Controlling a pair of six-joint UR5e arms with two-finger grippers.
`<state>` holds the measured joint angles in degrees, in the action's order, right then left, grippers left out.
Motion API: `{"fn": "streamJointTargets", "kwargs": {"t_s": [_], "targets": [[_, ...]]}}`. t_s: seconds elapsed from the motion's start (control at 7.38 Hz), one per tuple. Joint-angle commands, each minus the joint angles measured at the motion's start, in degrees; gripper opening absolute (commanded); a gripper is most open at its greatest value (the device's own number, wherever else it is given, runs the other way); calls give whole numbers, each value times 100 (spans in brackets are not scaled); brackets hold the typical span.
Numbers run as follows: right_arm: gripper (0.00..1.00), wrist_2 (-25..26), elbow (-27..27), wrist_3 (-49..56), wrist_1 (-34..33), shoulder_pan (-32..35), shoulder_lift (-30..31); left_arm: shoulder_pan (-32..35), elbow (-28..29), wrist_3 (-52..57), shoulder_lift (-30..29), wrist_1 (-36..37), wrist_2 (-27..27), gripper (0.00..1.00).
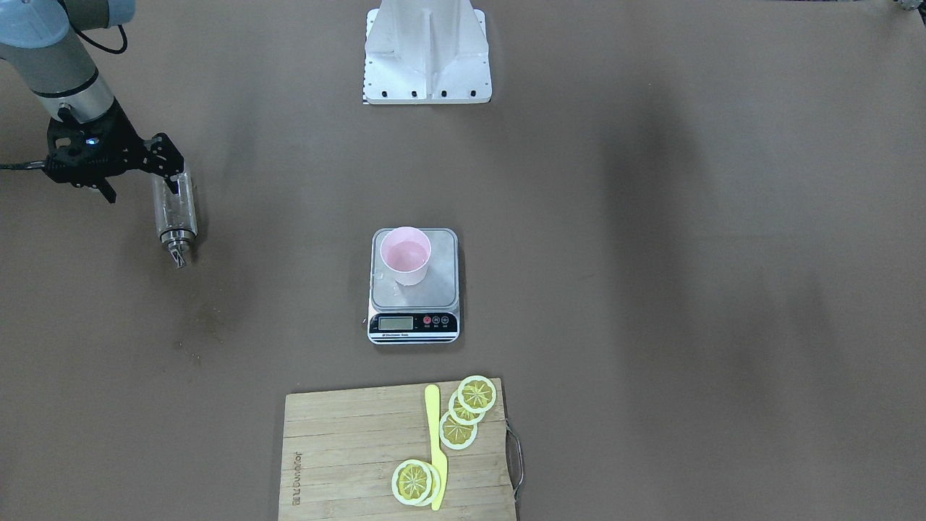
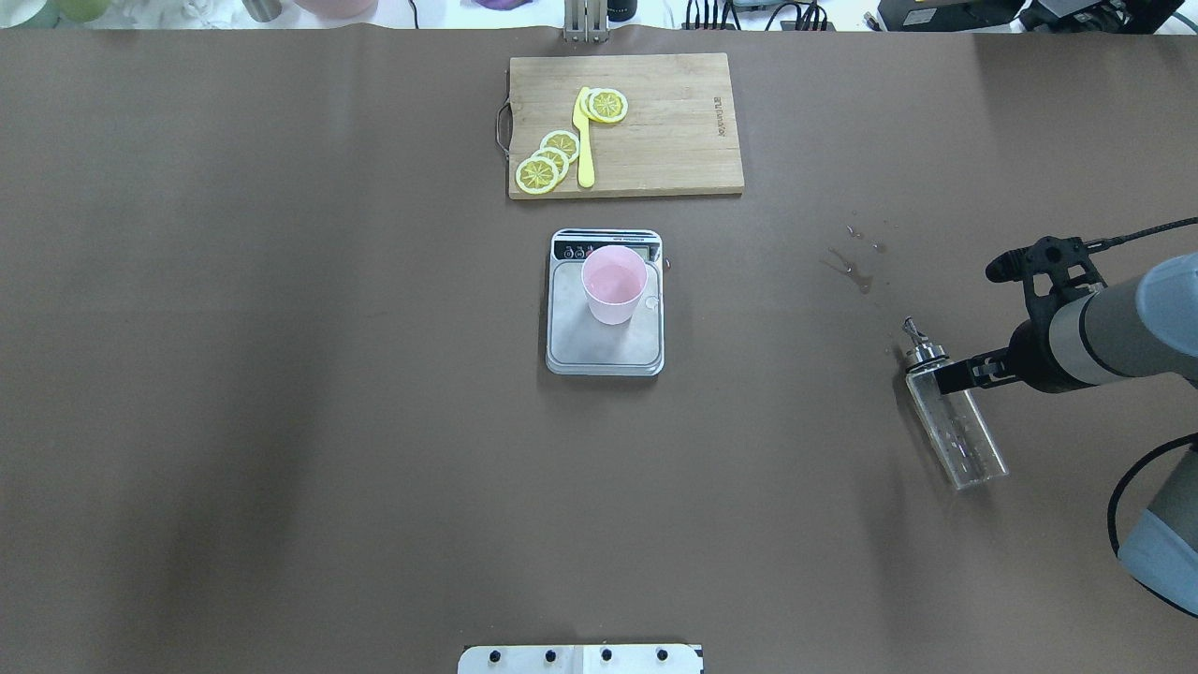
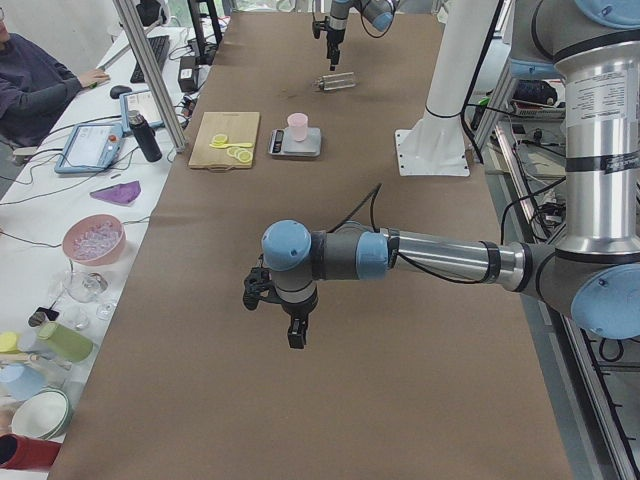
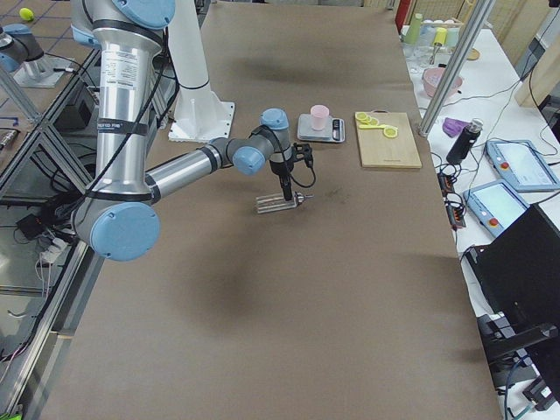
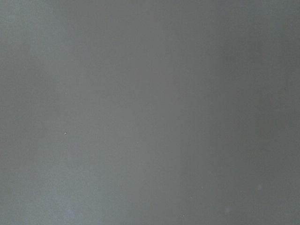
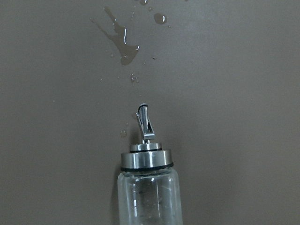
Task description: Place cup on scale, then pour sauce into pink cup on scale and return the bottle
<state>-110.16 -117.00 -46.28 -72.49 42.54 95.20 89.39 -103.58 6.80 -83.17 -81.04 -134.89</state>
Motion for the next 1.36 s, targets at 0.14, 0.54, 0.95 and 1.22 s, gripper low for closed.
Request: {"fn": "streamJointTargets", "kwargs": {"t_s": [0.14, 0.54, 0.95, 1.22], "targets": [[100, -1424, 553, 2535, -1199, 2206, -588, 9, -21, -3, 11, 0, 7, 98], [100, -1761, 879, 4474, -3221, 3757, -758, 9, -4, 6, 55, 9, 7, 98], [100, -1650, 1363, 4672, -3229, 4218, -363, 0, 14, 6, 55, 0, 7, 98], [100, -1614, 1120, 4689, -3131, 4402, -275, 0, 5, 6, 55, 0, -2, 98]]}}
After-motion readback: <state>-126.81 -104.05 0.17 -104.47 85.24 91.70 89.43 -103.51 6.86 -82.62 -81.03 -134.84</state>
